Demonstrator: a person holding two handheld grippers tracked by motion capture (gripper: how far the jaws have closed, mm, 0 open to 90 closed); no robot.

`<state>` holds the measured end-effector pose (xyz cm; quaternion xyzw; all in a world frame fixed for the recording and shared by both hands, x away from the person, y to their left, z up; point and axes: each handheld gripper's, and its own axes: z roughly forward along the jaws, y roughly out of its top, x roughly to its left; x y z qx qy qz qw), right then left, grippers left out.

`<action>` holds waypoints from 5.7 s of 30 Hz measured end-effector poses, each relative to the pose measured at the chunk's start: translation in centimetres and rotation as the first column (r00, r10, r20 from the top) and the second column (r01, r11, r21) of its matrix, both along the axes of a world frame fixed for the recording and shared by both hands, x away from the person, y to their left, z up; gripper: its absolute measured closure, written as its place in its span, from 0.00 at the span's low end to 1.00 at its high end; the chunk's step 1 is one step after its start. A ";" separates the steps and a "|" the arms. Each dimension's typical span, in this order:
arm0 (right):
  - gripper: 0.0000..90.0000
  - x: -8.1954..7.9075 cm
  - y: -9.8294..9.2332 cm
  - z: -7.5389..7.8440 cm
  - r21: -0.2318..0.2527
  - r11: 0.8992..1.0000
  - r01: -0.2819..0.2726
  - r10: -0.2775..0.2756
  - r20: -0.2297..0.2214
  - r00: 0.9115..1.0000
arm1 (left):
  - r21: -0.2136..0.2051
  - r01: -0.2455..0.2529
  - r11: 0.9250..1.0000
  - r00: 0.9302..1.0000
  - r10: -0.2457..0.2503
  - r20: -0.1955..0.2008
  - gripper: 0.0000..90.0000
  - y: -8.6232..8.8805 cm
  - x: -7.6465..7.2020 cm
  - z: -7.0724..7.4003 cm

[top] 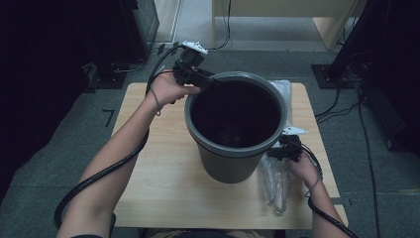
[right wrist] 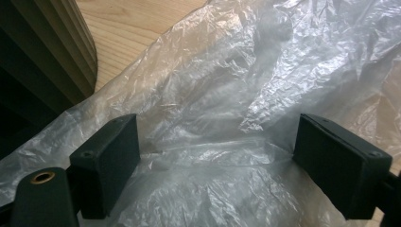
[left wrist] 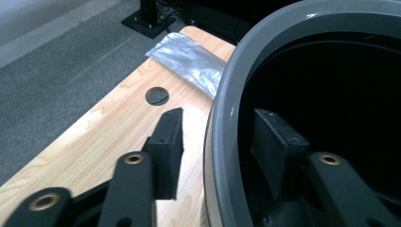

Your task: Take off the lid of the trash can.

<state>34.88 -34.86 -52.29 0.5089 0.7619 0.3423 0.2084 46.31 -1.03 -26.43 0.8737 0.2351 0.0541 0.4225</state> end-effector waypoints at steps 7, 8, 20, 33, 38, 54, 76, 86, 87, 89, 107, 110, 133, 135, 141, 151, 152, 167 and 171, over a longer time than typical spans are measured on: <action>0.16 0.0 0.0 0.0 0.000 1.000 0.000 0.000 0.000 1.000 | 0.011 0.000 1.000 0.999 -0.001 0.050 0.77 -0.1 -0.4 0.3; 0.16 0.0 0.0 0.0 0.000 1.000 0.000 0.000 0.000 1.000 | 0.018 0.004 1.000 0.998 -0.005 0.057 0.78 -0.2 -0.4 0.3; 0.16 0.0 0.0 0.0 -0.002 1.000 -0.001 0.001 0.002 1.000 | 0.033 0.009 0.999 0.998 -0.011 0.057 0.82 -0.5 -0.5 0.5; 0.16 0.0 0.0 0.0 0.000 1.000 0.000 0.000 0.000 1.000 | 0.066 -0.016 0.998 1.000 0.014 0.020 0.86 -0.1 -0.7 2.3; 0.16 0.0 0.0 0.0 0.000 1.000 0.000 0.000 0.000 1.000 | 0.062 -0.013 0.998 1.000 0.013 -0.012 0.87 0.5 -0.7 2.3; 0.16 0.0 0.1 0.0 0.000 1.000 0.006 -0.006 0.001 1.000 | 0.008 -0.025 1.000 0.991 0.026 -0.133 0.88 1.6 -0.3 3.2; 0.17 0.0 0.1 0.1 -0.004 1.000 0.007 -0.007 -0.004 1.000 | 0.014 -0.039 0.999 0.979 0.042 -0.198 0.88 0.6 -0.3 3.0; 0.17 0.0 -0.1 0.3 -0.015 1.000 -0.014 0.013 -0.015 1.000 | 0.012 -0.059 0.998 0.983 0.060 -0.171 0.87 2.5 -0.3 3.6; 0.17 0.0 -0.1 0.3 -0.016 1.000 -0.014 0.014 -0.015 1.000 | 0.016 -0.060 0.998 0.984 0.062 -0.170 0.87 2.7 -0.3 3.6; 0.17 0.0 -0.2 0.5 -0.010 1.000 -0.010 0.010 -0.014 1.000 | 0.016 -0.063 0.998 0.984 0.065 -0.166 0.87 3.2 -0.4 3.7; 0.17 -0.1 -1.2 1.3 0.024 1.000 0.007 -0.008 0.041 0.999 | 0.018 -0.095 0.995 0.983 0.096 -0.158 0.87 6.7 -0.6 4.1; 0.17 -0.1 -1.4 1.4 0.027 1.000 0.006 -0.007 0.052 0.999 | 0.020 -0.099 0.995 0.983 0.101 -0.155 0.87 7.2 -0.6 4.2; 0.17 -0.2 -3.0 0.4 -0.022 1.000 0.009 -0.008 0.046 0.999 | 0.014 -0.135 0.991 0.980 0.136 -0.149 0.87 10.8 -1.0 4.7; 0.17 -0.2 -3.0 0.3 -0.020 1.000 0.010 -0.009 0.042 0.999 | 0.013 -0.141 0.990 0.979 0.141 -0.149 0.87 11.1 -1.1 4.7; 0.17 -0.1 -3.0 0.0 -0.020 1.000 0.007 -0.006 0.029 1.000 | 0.008 -0.147 0.989 0.979 0.146 -0.145 0.87 11.6 -1.1 5.0; 0.17 0.0 -3.0 0.0 -0.001 1.000 0.026 -0.026 0.004 1.000 | 0.016 -0.160 0.987 0.976 0.161 -0.150 0.87 12.8 -1.3 5.1; 0.17 0.0 -3.0 0.0 -0.001 1.000 0.026 -0.026 0.004 1.000 | 0.019 -0.162 0.987 0.975 0.163 -0.149 0.87 13.0 -1.4 5.1; 0.17 0.0 -3.0 0.0 -0.001 1.000 0.028 -0.028 0.003 1.000 | -0.015 -0.196 0.980 0.969 0.192 -0.153 0.87 16.5 -1.9 4.8; 0.16 0.0 -2.9 0.0 -0.001 1.000 0.030 -0.030 0.003 1.000 | -0.011 -0.210 0.978 0.967 0.206 -0.152 0.87 17.5 -2.1 4.7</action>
